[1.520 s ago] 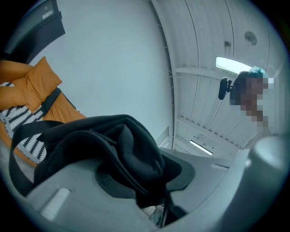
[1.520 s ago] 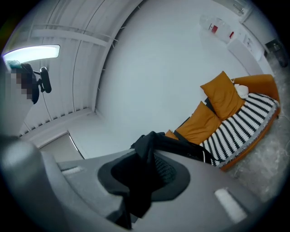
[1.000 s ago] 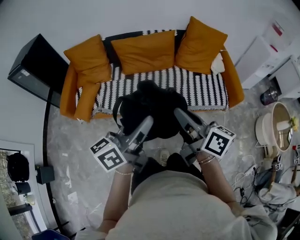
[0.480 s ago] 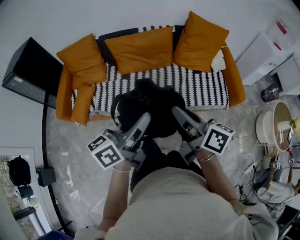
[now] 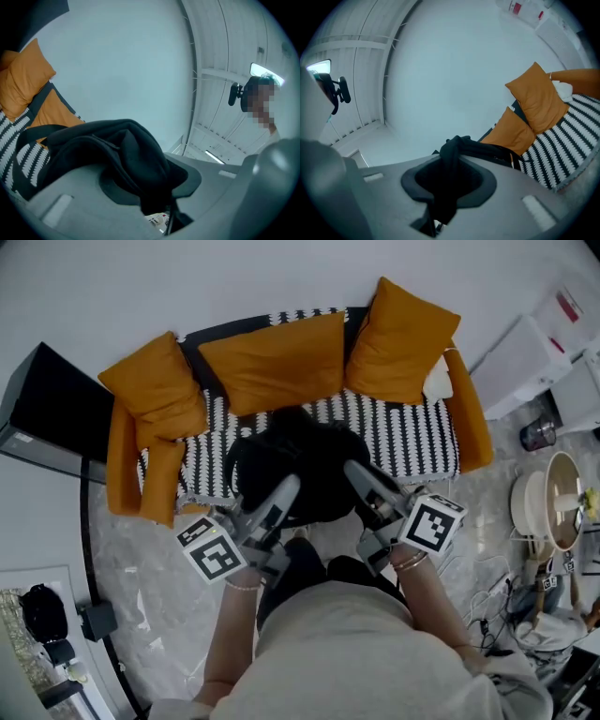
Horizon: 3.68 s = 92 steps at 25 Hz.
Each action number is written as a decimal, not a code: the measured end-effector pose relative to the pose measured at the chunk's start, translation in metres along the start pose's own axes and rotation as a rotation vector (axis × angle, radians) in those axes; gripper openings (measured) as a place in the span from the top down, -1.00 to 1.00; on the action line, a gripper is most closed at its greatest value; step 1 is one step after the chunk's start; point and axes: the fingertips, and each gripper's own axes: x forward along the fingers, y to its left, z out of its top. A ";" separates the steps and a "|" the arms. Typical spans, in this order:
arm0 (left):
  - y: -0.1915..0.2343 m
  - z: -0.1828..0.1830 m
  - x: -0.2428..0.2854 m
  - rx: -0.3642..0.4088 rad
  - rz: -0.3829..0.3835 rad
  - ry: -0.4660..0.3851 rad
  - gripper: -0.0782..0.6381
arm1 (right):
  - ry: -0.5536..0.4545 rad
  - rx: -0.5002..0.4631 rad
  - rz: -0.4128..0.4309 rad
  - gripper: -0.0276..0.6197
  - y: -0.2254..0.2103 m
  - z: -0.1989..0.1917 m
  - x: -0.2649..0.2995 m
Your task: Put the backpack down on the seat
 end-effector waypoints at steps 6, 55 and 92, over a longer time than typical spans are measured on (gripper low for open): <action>0.050 0.049 0.012 -0.024 0.023 -0.005 0.45 | 0.028 -0.003 -0.009 0.69 -0.007 0.020 0.069; 0.240 0.032 0.110 -0.316 0.198 0.125 0.45 | 0.223 0.143 -0.248 0.69 -0.182 0.030 0.180; 0.433 -0.062 0.136 -0.421 0.297 0.220 0.45 | 0.262 0.152 -0.414 0.69 -0.391 -0.027 0.228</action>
